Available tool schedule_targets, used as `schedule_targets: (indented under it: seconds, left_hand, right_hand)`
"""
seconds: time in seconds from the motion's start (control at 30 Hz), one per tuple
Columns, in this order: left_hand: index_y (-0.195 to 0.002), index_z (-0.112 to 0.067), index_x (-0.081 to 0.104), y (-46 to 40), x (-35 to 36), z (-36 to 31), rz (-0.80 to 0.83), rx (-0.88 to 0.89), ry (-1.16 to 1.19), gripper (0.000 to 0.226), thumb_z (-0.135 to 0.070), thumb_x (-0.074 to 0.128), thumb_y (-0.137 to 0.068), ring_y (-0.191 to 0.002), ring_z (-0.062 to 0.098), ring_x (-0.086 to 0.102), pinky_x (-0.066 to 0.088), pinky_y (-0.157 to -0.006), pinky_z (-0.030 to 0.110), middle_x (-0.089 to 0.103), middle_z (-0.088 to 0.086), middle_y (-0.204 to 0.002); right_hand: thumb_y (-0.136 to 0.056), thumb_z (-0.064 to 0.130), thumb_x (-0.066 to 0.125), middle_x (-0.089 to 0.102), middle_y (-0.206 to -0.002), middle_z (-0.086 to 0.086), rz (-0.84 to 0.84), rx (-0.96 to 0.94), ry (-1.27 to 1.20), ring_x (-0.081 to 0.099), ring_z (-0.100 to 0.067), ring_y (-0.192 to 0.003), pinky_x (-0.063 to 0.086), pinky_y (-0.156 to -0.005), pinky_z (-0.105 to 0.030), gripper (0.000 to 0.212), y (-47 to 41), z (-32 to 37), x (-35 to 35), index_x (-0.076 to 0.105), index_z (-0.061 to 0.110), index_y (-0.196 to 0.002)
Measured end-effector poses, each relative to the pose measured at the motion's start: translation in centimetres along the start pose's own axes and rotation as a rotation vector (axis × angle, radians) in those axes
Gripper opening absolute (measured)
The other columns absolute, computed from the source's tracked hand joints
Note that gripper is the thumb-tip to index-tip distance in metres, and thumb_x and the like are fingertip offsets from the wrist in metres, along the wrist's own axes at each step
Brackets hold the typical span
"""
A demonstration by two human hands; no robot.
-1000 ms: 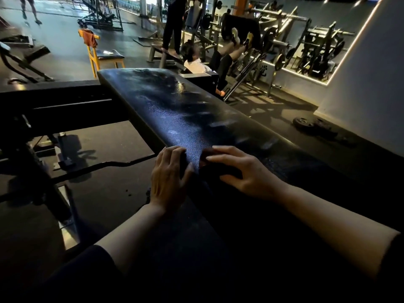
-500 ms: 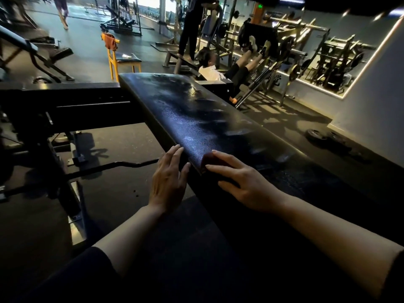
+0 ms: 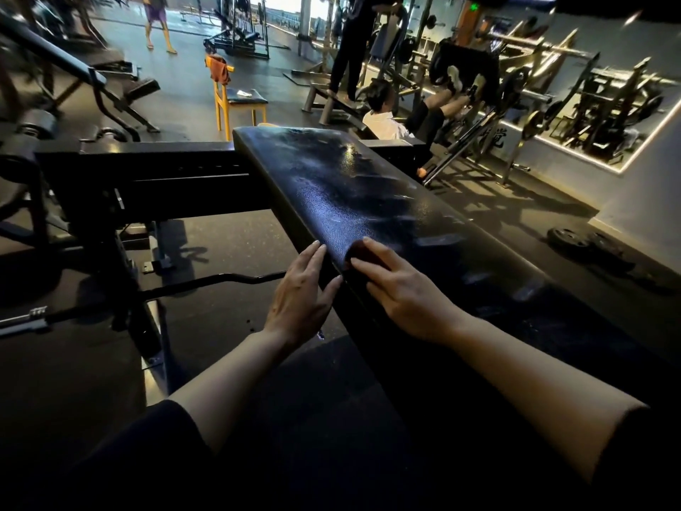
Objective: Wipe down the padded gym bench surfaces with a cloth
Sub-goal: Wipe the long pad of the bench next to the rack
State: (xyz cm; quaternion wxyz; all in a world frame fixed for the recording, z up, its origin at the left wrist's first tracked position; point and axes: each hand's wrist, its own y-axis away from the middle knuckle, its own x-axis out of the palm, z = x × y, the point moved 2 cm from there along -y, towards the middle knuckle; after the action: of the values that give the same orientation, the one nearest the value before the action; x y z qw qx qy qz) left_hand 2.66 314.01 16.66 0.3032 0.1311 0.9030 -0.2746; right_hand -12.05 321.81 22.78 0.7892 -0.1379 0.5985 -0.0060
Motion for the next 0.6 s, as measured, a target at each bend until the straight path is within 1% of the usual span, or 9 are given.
schedule_targets:
  seconds: [0.07, 0.13, 0.2, 0.27, 0.33, 0.4, 0.5, 0.6]
  left_hand:
    - [-0.143, -0.006, 0.039, -0.2, 0.1, 0.2, 0.013, 0.009, 0.016, 0.064, -0.042, 0.05, -0.091, -0.14, 0.019, 0.032, 0.027, -0.115, 0.034, 0.034, 0.009, -0.152]
    - [-0.141, -0.008, 0.043, -0.6, 0.0, 0.4, 0.011, 0.012, 0.018, 0.068, -0.047, 0.047, -0.085, -0.139, 0.019, 0.034, 0.028, -0.115, 0.034, 0.036, 0.007, -0.151]
    - [-0.138, -0.009, 0.047, -1.0, -0.3, 0.5, 0.005, 0.032, -0.017, 0.067, -0.048, 0.051, -0.084, -0.137, 0.019, 0.037, 0.027, -0.115, 0.037, 0.041, 0.006, -0.148]
    - [-0.138, -0.01, 0.048, -1.2, -0.5, 0.6, 0.0, 0.058, -0.053, 0.062, -0.045, 0.059, -0.088, -0.138, 0.016, 0.036, 0.02, -0.118, 0.038, 0.041, 0.005, -0.148]
    - [-0.14, -0.011, 0.046, -1.1, -0.6, 0.6, -0.004, 0.069, -0.065, 0.061, -0.042, 0.061, -0.089, -0.139, 0.013, 0.033, 0.012, -0.12, 0.035, 0.038, 0.003, -0.15]
    - [-0.14, -0.011, 0.045, -1.1, -0.6, 0.7, -0.012, 0.069, -0.048, 0.062, -0.042, 0.061, -0.089, -0.14, 0.011, 0.031, 0.01, -0.12, 0.032, 0.037, 0.002, -0.151]
    - [-0.139, -0.011, 0.048, -1.2, -0.6, 0.8, -0.021, 0.078, -0.025, 0.062, -0.042, 0.064, -0.087, -0.139, 0.009, 0.033, 0.01, -0.12, 0.033, 0.038, 0.002, -0.149]
    - [-0.137, -0.011, 0.05, -1.3, -0.5, 1.1, -0.027, 0.081, 0.0, 0.062, -0.042, 0.066, -0.086, -0.138, 0.007, 0.033, 0.01, -0.119, 0.031, 0.04, 0.002, -0.148]
  right_hand:
    - [-0.093, 0.023, 0.04, 0.029, -0.153, -0.013, 0.012, -0.022, 0.012, 0.028, -0.024, -0.142, 0.016, -0.117, -0.025, 0.046, 0.8, -0.1, 0.1, 0.053, 0.009, -0.134]
    - [-0.091, 0.02, 0.04, 0.033, -0.151, -0.015, 0.012, -0.023, 0.015, 0.033, -0.028, -0.139, 0.022, -0.117, -0.03, 0.044, -1.0, -0.4, 0.6, 0.057, 0.008, -0.13]
    - [-0.091, 0.015, 0.043, 0.033, -0.15, -0.017, 0.016, 0.005, 0.025, 0.034, -0.032, -0.137, 0.026, -0.116, -0.036, 0.042, -4.3, -0.8, 1.1, 0.058, 0.007, -0.129]
    - [-0.093, 0.011, 0.047, 0.027, -0.153, -0.015, 0.037, 0.071, 0.034, 0.03, -0.032, -0.139, 0.023, -0.115, -0.034, 0.04, -7.8, -1.3, 1.6, 0.054, 0.009, -0.132]
    - [-0.096, 0.011, 0.045, 0.022, -0.156, -0.011, 0.036, 0.14, 0.026, 0.027, -0.03, -0.141, 0.021, -0.113, -0.031, 0.04, -9.8, -1.6, 1.9, 0.051, 0.013, -0.136]
    - [-0.098, 0.013, 0.044, 0.02, -0.157, -0.007, 0.023, 0.143, 0.033, 0.026, -0.028, -0.141, 0.021, -0.112, -0.029, 0.041, -9.6, -1.3, 1.7, 0.048, 0.015, -0.139]
    - [-0.097, 0.011, 0.047, 0.024, -0.155, -0.005, 0.004, 0.075, 0.019, 0.029, -0.023, -0.14, 0.022, -0.112, -0.026, 0.042, -6.3, -0.7, 0.9, 0.048, 0.014, -0.138]
    - [-0.096, 0.009, 0.049, 0.029, -0.153, -0.008, -0.012, 0.014, -0.001, 0.03, -0.021, -0.14, 0.017, -0.112, -0.016, 0.041, -3.6, -0.7, 0.6, 0.051, 0.01, -0.136]
